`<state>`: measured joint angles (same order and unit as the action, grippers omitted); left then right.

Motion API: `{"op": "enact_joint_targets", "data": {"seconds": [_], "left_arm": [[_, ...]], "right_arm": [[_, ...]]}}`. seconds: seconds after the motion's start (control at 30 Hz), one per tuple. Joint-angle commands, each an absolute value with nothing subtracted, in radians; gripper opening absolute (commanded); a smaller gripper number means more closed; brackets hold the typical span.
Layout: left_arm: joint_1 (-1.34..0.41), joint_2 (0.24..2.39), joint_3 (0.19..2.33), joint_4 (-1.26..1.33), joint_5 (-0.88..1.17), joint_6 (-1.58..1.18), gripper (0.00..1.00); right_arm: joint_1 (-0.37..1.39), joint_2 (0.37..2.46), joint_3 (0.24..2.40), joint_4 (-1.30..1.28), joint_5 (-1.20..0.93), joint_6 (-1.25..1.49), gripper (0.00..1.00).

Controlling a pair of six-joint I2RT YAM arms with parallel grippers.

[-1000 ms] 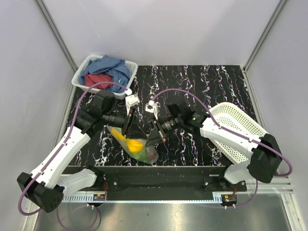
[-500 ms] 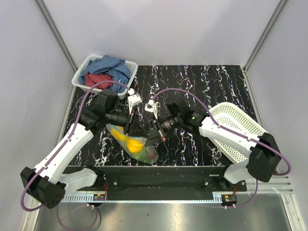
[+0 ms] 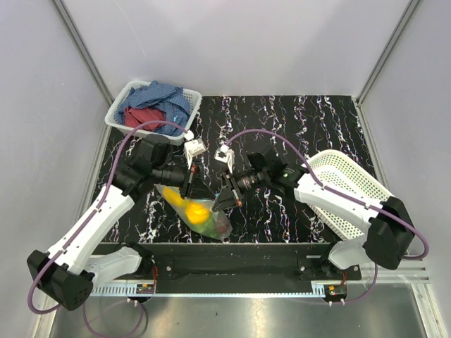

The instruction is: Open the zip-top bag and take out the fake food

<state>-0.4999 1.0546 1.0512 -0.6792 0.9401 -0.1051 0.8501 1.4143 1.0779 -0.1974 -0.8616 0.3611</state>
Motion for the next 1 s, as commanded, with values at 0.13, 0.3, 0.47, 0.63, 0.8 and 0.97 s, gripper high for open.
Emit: {"op": "enact_joint_targets", "data": {"seconds": [0.13,0.3,0.47,0.63,0.8,0.97], "left_arm": [[-0.502,0.957,1.032,-0.692,0.782,-0.167,0.00],[-0.500,0.922,1.038,-0.765,0.619,-0.198,0.00],[-0.497,0.882,1.051,-0.888,0.457,-0.239,0.00],[-0.494,0.828,1.054,-0.985,0.338,-0.304,0.00],[-0.494,0.755,1.040,-1.035,0.347,-0.342,0.00],[-0.494,0.698,1.032,-1.052,0.451,-0.385,0.00]], "right_arm": [[0.770,1.266,0.977,-0.123,-0.664,0.419,0.00],[0.677,1.209,0.937,-0.166,-0.586,0.396,0.00],[0.604,1.175,0.923,-0.219,-0.457,0.354,0.00],[0.552,1.222,0.956,-0.233,-0.332,0.347,0.00],[0.537,1.290,1.029,-0.233,-0.262,0.338,0.00],[0.537,1.359,1.097,-0.232,-0.249,0.311,0.00]]}}
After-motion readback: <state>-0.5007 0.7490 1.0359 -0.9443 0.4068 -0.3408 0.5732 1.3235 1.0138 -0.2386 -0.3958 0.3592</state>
